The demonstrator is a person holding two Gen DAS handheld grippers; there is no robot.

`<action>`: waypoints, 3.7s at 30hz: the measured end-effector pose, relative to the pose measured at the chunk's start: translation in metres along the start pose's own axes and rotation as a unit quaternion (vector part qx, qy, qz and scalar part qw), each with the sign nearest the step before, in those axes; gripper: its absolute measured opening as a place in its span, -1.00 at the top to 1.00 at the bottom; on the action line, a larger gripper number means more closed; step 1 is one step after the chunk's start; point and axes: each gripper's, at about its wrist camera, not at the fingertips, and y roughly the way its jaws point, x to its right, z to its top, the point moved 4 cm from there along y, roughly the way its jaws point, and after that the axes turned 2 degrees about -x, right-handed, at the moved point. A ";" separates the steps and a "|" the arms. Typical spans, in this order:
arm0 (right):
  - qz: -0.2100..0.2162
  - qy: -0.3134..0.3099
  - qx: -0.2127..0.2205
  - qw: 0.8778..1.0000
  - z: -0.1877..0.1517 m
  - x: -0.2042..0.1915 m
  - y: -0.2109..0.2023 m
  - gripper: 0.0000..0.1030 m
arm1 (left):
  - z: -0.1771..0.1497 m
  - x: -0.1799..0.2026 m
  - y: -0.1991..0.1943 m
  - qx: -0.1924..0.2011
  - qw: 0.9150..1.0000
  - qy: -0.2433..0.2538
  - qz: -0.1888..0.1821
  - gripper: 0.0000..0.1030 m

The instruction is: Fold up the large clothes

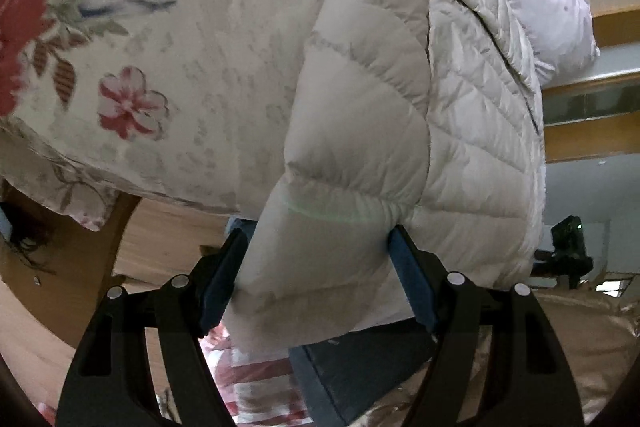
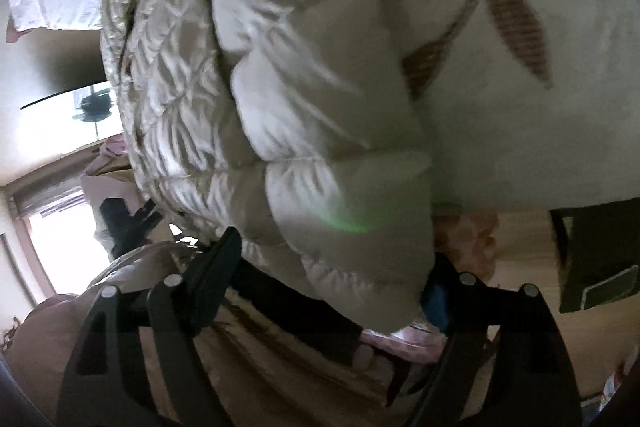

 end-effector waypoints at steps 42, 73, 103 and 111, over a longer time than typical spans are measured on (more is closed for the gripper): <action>0.087 -0.131 0.406 0.900 0.107 -0.165 -0.165 0.77 | 0.180 0.096 -0.099 0.230 0.961 0.026 -0.151 0.78; -0.110 -0.096 0.485 0.862 0.246 -0.197 -0.178 -0.12 | 0.293 0.128 -0.062 0.294 0.952 -0.022 -0.082 -0.57; -0.286 0.047 0.395 0.872 0.324 -0.126 -0.132 0.75 | 0.306 0.141 0.037 0.205 0.960 0.078 0.172 -0.56; -0.229 -0.034 0.459 0.858 0.265 -0.155 -0.149 0.35 | 0.298 0.148 0.022 0.220 0.958 0.088 0.161 -0.62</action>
